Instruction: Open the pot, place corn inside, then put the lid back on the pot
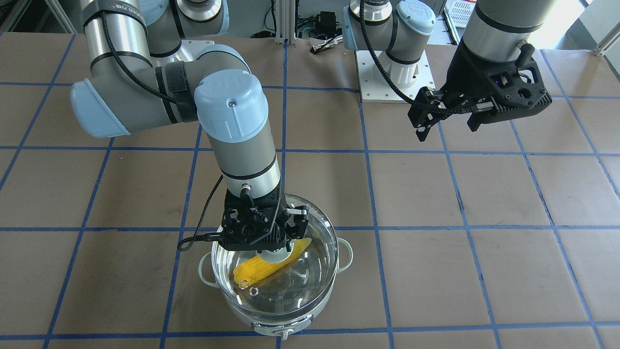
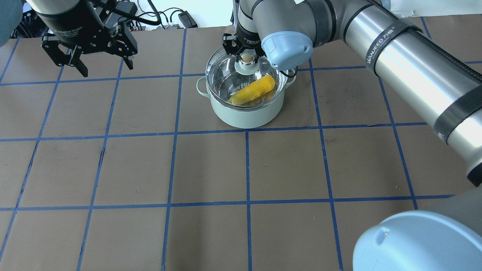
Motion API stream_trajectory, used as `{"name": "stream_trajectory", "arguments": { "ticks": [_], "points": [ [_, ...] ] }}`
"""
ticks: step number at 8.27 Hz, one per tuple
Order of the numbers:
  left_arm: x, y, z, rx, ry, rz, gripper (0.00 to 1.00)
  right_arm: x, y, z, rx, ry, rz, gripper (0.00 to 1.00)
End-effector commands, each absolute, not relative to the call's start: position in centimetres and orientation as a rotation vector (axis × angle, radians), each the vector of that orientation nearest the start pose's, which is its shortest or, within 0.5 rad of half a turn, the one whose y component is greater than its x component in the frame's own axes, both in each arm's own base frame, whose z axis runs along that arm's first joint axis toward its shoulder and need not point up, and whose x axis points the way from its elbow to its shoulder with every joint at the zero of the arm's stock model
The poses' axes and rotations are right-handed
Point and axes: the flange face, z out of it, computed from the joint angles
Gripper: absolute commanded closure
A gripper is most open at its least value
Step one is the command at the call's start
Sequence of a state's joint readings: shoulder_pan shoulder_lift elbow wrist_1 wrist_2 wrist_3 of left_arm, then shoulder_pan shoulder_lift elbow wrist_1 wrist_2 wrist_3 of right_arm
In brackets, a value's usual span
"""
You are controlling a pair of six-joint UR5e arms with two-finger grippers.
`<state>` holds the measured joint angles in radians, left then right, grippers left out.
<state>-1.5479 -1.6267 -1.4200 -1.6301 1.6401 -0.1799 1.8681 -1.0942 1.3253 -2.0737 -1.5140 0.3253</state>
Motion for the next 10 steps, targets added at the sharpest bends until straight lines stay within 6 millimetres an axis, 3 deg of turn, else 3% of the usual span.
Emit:
{"name": "stream_trajectory", "arguments": {
  "ticks": [1, 2, 7, 10],
  "points": [
    [-14.0, -50.9, 53.2, -0.222, 3.075, -0.066, 0.0, 33.9, -63.0, 36.9, -0.03, 2.988, -0.354, 0.9],
    [-15.0, -50.6, 53.2, -0.175, 3.077, -0.066, 0.0, 33.9, -63.0, 36.4, -0.066, 2.994, -0.349, 0.9],
    [-15.8, -50.0, 54.0, 0.186, 3.125, -0.084, 0.0, 33.9, -63.0, 35.6, -0.062, 2.997, -0.328, 0.91],
    [-15.6, -50.3, 53.8, 0.184, 3.118, -0.076, 0.0, 34.0, -63.3, 35.8, -0.064, 2.981, -0.369, 0.9]
  ]
}}
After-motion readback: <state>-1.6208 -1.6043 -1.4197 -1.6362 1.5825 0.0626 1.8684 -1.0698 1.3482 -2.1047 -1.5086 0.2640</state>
